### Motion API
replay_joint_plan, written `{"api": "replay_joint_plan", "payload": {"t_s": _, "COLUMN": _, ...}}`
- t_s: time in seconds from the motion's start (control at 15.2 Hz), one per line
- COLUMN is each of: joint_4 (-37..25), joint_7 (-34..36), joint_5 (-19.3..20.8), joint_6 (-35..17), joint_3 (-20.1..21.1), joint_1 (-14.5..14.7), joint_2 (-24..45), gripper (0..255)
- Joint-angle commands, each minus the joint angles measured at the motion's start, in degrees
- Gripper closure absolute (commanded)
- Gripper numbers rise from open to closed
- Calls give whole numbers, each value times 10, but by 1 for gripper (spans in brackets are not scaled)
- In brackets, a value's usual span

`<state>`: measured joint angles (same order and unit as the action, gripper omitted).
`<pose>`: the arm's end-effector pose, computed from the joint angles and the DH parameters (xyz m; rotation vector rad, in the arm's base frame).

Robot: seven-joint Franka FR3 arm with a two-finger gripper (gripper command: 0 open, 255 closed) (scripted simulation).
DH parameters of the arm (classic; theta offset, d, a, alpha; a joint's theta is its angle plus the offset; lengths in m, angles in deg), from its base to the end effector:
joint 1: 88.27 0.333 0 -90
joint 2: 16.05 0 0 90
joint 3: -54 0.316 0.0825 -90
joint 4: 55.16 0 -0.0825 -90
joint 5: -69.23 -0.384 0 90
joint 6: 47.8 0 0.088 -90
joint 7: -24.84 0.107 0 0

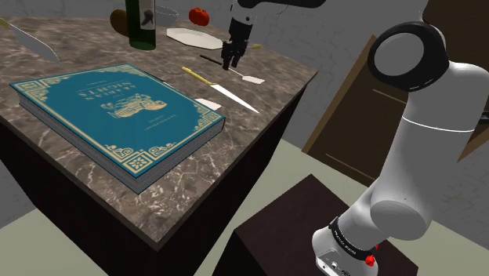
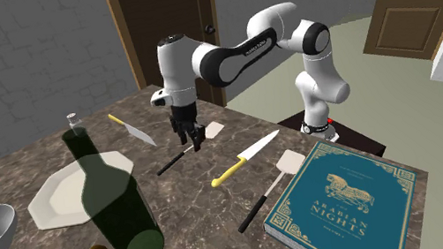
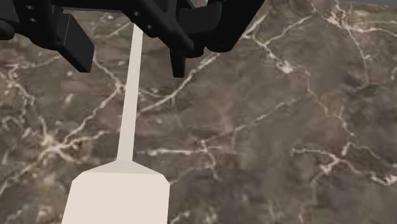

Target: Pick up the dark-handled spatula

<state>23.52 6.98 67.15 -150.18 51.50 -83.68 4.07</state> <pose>0.6720 0.0323 0.5230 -3.0816 -0.5364 -0.1018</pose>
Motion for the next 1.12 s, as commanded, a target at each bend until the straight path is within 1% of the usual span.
{"api": "replay_joint_plan", "payload": {"t_s": 0.0, "joint_4": 1, "joint_7": 0, "joint_5": 0, "joint_6": -1, "joint_3": 0, "joint_1": 0, "joint_2": 0, "gripper": 255}}
{"api": "replay_joint_plan", "payload": {"t_s": 0.53, "joint_4": 2, "joint_7": 0, "joint_5": 0, "joint_6": -2, "joint_3": 0, "joint_1": 0, "joint_2": -1, "gripper": 255}}
{"api": "replay_joint_plan", "payload": {"t_s": 1.06, "joint_4": -76, "joint_7": 1, "joint_5": 0, "joint_6": 66, "joint_3": 0, "joint_1": -1, "joint_2": 11, "gripper": 255}}
